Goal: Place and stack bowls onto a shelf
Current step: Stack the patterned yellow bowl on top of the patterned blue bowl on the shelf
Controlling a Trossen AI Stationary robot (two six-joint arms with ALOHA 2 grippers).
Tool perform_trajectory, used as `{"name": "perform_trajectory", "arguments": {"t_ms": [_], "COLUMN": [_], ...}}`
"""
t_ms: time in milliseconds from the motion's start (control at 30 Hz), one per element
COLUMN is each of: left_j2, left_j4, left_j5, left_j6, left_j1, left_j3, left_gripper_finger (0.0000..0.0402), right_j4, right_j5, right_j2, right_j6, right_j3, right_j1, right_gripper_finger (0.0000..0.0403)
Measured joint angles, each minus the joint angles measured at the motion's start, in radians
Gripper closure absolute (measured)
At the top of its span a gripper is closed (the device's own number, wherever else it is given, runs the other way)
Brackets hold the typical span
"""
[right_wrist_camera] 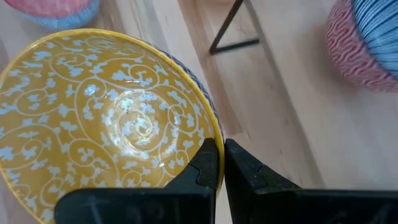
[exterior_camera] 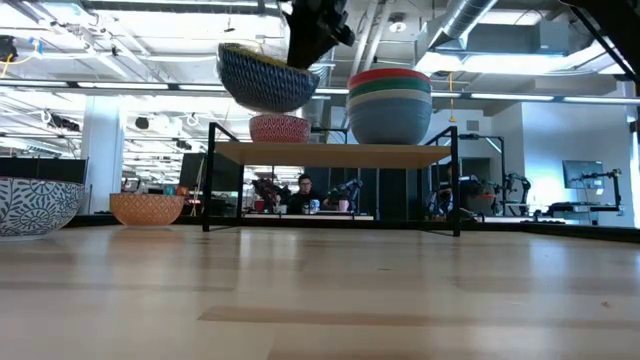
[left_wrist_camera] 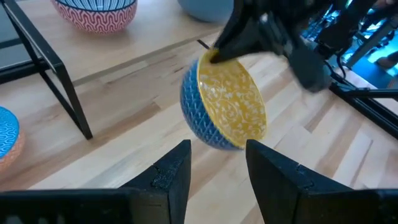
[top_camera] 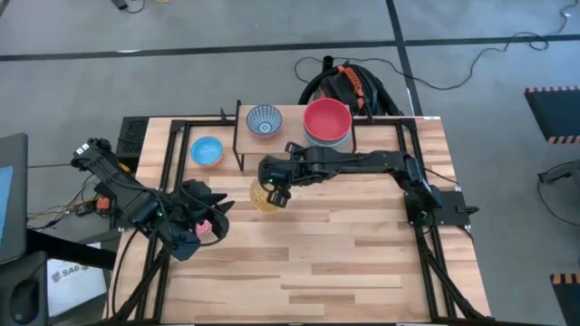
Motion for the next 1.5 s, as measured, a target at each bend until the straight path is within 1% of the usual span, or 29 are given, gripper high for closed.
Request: {"name": "perform_trajectory", "arguments": {"t_ms": [267, 433, 533, 700, 800, 867, 933, 1000, 1100, 1333, 1500], "left_j2": [0.000, 0.000, -0.007, -0.013, -0.012, -0.007, 0.005, 0.017, 0.043, 0.100, 0.140], "left_j4": [-0.017, -0.026, -0.026, -0.026, -0.022, -0.020, -0.010, 0.022, 0.099, 0.322, 0.464], "left_j5": [0.000, 0.000, 0.000, -0.009, -0.012, -0.024, -0.034, -0.038, -0.045, -0.026, -0.035], "left_j6": [0.008, 0.008, 0.011, 0.010, 0.000, -0.020, -0.018, 0.015, 0.099, 0.318, 0.451], "left_j1": [0.000, 0.001, 0.001, 0.001, 0.005, 0.013, 0.031, 0.053, 0.093, 0.177, 0.231], "left_j3": [0.000, 0.000, 0.000, 0.001, -0.004, -0.008, -0.009, -0.010, -0.010, -0.010, -0.010], "left_gripper_finger": [0.0265, 0.0265, 0.0265, 0.0265, 0.0265, 0.0265, 0.0265, 0.0265, 0.0265, 0.0257, 0.0241], "right_j4": [0.024, 0.094, 0.196, 0.388, 0.452, 0.479, 0.481, 0.476, 0.485, 0.485, 0.520], "right_j5": [-0.009, -0.029, -0.033, -0.087, -0.086, -0.079, -0.040, 0.011, 0.083, 0.209, 0.254], "right_j2": [0.003, -0.030, -0.080, -0.204, -0.294, -0.343, -0.377, -0.399, -0.421, -0.433, -0.433], "right_j6": [0.050, 0.083, 0.109, 0.160, 0.188, 0.204, 0.207, 0.195, 0.192, 0.213, 0.217], "right_j3": [-0.105, -0.196, -0.307, -0.563, -0.679, -0.727, -0.750, -0.753, -0.752, -0.752, -0.752], "right_j1": [0.073, 0.099, 0.105, 0.104, 0.103, 0.096, 0.091, 0.088, 0.079, 0.069, 0.088], "right_gripper_finger": [0.0369, 0.0369, 0.0369, 0.0369, 0.0369, 0.0369, 0.0369, 0.0369, 0.0369, 0.0369, 0.0369]}}
